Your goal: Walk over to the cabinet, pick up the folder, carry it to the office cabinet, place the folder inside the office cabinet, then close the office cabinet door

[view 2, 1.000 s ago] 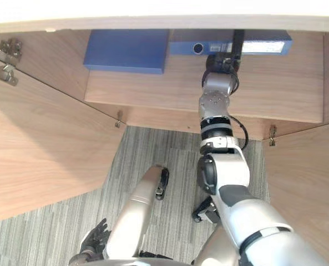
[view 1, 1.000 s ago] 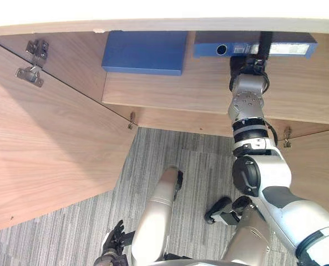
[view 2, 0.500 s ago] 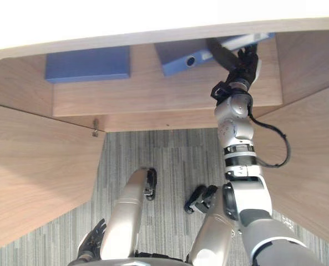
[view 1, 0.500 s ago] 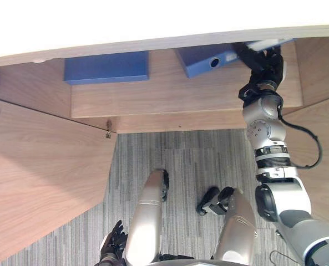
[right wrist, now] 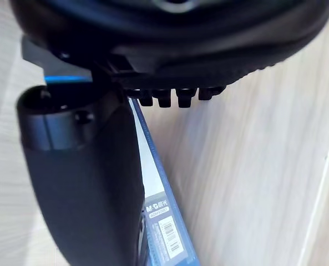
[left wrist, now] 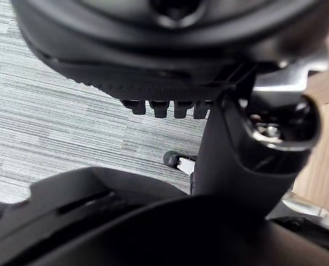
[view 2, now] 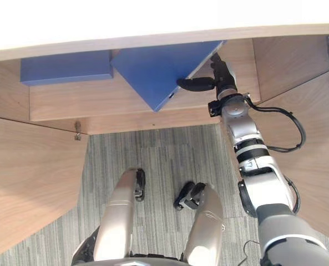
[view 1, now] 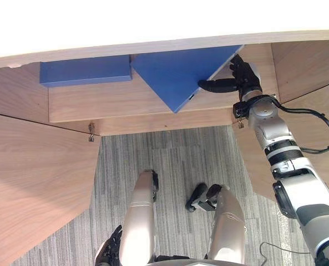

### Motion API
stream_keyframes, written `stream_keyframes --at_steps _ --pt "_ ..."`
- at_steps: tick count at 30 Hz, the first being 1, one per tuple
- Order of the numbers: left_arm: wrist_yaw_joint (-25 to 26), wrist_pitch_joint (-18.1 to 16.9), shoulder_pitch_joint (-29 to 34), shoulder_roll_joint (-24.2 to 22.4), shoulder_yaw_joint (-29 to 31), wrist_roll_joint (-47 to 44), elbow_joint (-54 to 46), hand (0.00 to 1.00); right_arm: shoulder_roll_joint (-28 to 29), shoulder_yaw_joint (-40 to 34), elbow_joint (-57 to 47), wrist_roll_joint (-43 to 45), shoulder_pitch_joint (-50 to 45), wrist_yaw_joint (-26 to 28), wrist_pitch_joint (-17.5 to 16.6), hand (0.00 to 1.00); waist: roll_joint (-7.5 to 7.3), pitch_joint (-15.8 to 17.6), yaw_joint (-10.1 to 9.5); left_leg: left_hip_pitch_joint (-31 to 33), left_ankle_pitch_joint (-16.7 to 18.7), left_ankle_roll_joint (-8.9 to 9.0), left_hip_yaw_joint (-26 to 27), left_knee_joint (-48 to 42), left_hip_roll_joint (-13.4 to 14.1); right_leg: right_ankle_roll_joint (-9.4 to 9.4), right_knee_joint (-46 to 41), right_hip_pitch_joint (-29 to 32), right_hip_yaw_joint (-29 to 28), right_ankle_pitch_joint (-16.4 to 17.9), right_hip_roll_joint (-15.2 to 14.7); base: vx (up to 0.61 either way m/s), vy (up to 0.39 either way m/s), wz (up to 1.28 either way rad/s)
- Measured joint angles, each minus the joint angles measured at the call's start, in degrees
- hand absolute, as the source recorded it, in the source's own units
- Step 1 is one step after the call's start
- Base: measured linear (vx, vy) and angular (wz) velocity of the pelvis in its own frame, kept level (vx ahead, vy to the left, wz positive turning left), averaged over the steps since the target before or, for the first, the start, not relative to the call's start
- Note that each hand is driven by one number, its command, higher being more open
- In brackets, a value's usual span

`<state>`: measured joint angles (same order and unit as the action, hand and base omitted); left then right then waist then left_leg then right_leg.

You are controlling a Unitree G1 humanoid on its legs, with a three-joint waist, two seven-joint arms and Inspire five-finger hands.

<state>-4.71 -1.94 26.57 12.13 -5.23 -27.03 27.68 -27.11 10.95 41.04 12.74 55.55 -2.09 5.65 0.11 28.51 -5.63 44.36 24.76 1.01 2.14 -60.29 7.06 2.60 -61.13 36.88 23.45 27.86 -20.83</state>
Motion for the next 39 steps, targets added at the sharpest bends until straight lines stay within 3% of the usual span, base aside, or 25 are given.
stream_keyframes --at_steps 7,21,24,28,33,39 --pt "-0.34 0.01 0.61 0.89 -0.14 -0.01 -0.75 1.00 0.80 1.57 2.53 -1.46 2.50 0.24 0.44 1.00 -0.85 -0.24 -0.02 -0.30 0.00 0.00 0.26 0.28 0.35 -0.03 -0.01 -0.01 0.25 -0.02 -0.01 0.00 0.000 -0.02" --pt "-0.06 2.38 1.71 1.52 -0.11 0.20 -6.09 1.00 2.47 -1.15 3.09 0.26 2.06 -0.02 0.28 1.00 -0.90 -0.25 -0.17 -0.32 -0.03 0.00 0.31 0.06 0.25 -0.16 -0.84 -0.10 1.50 -0.01 -1.15 0.00 0.000 0.00" --pt "0.24 2.50 1.67 1.18 0.14 0.54 -6.12 1.00 4.62 -3.57 2.09 8.40 -0.21 -2.35 -2.12 1.00 -0.86 -0.24 -0.39 -0.26 -0.01 0.02 0.25 -0.11 0.23 -0.18 -0.90 -0.14 1.53 0.02 -1.18 0.00 0.000 0.00" --pt "1.99 2.38 0.00 -1.50 2.67 0.81 -3.09 1.00 10.80 -7.78 -2.25 32.08 -5.85 -4.71 -8.84 1.00 -0.74 -0.19 -0.35 -0.24 -0.01 0.02 0.21 -0.42 0.16 -0.20 -1.10 -0.19 1.52 0.03 -1.25 0.00 0.000 0.00" --pt "3.62 1.14 -3.25 -4.23 6.04 3.15 2.48 1.00 20.09 -7.53 -6.68 53.36 -10.37 -4.42 -12.88 1.00 0.17 -0.12 -0.52 -0.37 0.01 0.06 0.05 -0.79 0.23 -0.45 -1.49 -0.37 1.57 0.18 -1.25 0.00 0.000 0.00" --pt "5.28 0.66 -7.94 -6.18 10.39 6.12 9.03 1.00 27.81 -2.73 -8.43 61.79 -12.63 -4.14 -13.70 1.00 0.85 -0.12 -1.50 -1.75 -0.07 0.09 0.00 0.14 0.21 -0.75 -0.51 -1.97 2.16 0.05 -1.14 0.00 0.000 0.00"
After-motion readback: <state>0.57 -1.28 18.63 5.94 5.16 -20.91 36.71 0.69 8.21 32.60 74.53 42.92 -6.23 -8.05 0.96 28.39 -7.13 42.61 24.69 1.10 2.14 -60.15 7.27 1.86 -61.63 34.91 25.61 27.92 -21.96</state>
